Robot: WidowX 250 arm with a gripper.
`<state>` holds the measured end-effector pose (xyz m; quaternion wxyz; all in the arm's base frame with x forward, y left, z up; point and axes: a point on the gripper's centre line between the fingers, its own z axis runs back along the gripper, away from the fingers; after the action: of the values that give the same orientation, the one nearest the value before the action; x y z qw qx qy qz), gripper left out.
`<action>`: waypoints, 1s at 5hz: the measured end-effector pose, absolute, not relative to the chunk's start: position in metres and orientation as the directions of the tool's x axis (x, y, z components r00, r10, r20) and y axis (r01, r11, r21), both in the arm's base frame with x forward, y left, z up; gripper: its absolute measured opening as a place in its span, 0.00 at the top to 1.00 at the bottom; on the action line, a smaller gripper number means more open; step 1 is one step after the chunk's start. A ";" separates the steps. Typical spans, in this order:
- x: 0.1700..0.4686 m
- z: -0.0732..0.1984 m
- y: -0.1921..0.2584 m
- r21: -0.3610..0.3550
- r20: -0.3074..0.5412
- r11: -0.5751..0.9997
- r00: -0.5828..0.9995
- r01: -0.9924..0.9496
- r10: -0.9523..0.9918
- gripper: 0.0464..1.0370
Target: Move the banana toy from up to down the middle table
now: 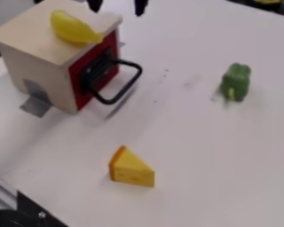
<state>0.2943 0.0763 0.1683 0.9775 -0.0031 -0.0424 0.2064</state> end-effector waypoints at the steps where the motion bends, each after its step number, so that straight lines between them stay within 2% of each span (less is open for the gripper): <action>1: 0.294 0.167 0.092 -0.005 0.080 0.876 0.873 -0.483 0.481 0.04; 3: 0.290 0.145 0.133 0.058 0.071 0.783 0.785 -0.619 0.615 0.04; 5: 0.273 0.128 0.156 0.070 0.066 0.702 0.705 -0.709 0.706 0.04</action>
<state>0.2725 0.1559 0.1283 0.9222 0.0451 -0.0169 0.3836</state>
